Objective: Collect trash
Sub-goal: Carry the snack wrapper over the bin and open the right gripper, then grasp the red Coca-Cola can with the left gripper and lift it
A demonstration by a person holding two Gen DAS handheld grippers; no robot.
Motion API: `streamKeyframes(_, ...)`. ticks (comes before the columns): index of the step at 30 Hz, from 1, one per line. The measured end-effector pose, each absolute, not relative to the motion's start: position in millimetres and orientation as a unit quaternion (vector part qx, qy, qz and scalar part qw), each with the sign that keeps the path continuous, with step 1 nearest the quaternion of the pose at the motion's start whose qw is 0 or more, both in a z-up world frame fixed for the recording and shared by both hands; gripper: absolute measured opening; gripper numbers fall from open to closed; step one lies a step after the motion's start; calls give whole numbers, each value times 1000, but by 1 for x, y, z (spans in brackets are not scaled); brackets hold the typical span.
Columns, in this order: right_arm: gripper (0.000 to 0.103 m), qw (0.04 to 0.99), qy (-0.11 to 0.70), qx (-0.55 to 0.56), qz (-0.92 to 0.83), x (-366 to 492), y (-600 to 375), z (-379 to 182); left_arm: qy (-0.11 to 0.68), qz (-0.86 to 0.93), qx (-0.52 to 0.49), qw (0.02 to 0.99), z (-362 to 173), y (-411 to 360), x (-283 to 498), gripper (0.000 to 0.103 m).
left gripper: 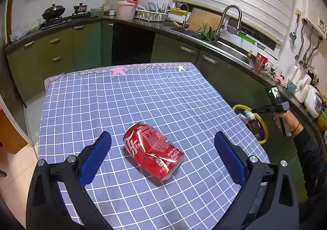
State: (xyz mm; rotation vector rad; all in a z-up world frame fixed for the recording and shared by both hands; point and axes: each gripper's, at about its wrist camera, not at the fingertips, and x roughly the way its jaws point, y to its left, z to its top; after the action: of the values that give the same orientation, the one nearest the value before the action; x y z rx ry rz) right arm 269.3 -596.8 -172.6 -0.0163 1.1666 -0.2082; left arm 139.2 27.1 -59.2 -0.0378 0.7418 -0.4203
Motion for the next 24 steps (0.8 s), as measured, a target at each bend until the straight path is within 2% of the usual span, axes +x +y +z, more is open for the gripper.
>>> streamKeyframes(6, 61, 850, 519, 5, -91, 230, -593, -139, 367, -261, -4, 893, -71, 22, 145, 96)
streamKeyframes(15, 64, 857, 513, -16, -36, 193, -536, -133, 356, -331, 134, 863, -89, 4, 161, 96)
streamKeyframes(20, 65, 854, 519, -32, -10, 194, -506, -134, 427, -306, 53, 849, -108, 21, 197, 96)
streamKeyframes(24, 66, 850, 525, -42, 4, 200, -491, -134, 536, -230, -57, 811, -131, 35, 219, 96)
